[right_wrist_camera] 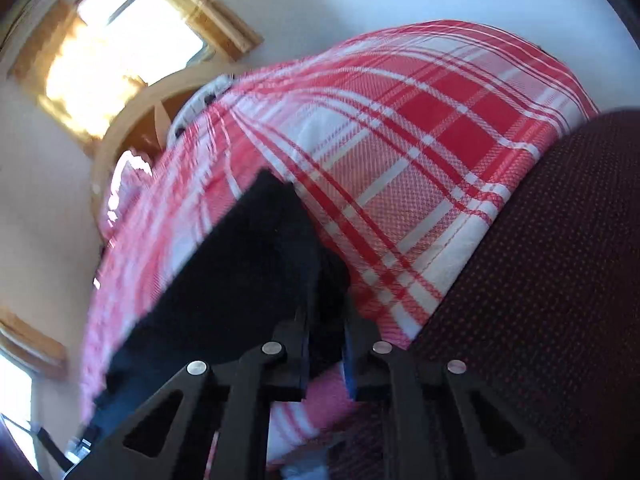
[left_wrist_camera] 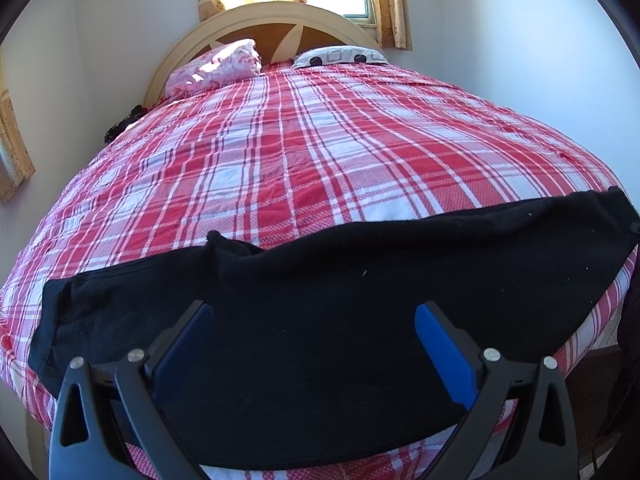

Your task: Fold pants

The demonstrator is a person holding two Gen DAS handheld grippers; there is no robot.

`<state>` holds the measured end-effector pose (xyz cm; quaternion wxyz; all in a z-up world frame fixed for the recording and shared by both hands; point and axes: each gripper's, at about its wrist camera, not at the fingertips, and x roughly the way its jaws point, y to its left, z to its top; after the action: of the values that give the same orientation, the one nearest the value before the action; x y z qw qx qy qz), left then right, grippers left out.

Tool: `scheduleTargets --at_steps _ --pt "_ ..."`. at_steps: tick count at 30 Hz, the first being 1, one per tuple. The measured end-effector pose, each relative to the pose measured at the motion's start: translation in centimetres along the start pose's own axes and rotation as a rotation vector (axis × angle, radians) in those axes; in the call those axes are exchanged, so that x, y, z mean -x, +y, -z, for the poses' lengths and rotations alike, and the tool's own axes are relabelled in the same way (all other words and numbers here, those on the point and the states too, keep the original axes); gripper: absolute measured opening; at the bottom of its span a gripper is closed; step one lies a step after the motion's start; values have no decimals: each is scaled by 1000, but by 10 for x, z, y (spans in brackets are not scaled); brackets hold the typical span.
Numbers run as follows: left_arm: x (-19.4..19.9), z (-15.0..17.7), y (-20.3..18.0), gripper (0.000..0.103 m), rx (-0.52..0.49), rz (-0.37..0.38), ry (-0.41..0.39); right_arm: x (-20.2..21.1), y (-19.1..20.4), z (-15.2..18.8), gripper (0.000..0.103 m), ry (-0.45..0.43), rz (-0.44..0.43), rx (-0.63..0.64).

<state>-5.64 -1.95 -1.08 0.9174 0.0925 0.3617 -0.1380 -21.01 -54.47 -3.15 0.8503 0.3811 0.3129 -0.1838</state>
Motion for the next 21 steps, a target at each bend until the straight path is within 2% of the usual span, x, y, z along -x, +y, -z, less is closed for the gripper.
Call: scheduleTargets --at_steps 3,6,7,10,11,14,16,17,19,20,21 --pt "1 0 6 103 14 2 -7 22 24 2 13 -67 -52 46" --pt "-2 0 10 103 32 3 0 42 60 7 12 -96 -172 95" --pt "-2 1 11 103 36 5 2 46 75 9 12 -99 -195 133" --pt "-2 1 14 103 46 9 1 50 150 31 12 -65 -226 362" --pt "-2 1 15 103 49 9 -2 45 180 48 12 -20 -253 447" --pt "2 2 20 103 55 7 -11 25 234 96 12 93 -302 608" --pt "3 4 25 103 57 -2 -12 3 265 139 13 141 -283 746" --pt "3 4 29 103 61 -8 -11 -14 279 166 13 154 -241 830" --pt "3 5 35 103 72 -18 -11 -39 288 202 15 191 -197 905" --pt "3 6 39 103 79 -22 -11 -49 290 214 20 191 -175 934" --pt "3 6 43 103 88 -27 -11 -49 290 222 37 159 -173 957"
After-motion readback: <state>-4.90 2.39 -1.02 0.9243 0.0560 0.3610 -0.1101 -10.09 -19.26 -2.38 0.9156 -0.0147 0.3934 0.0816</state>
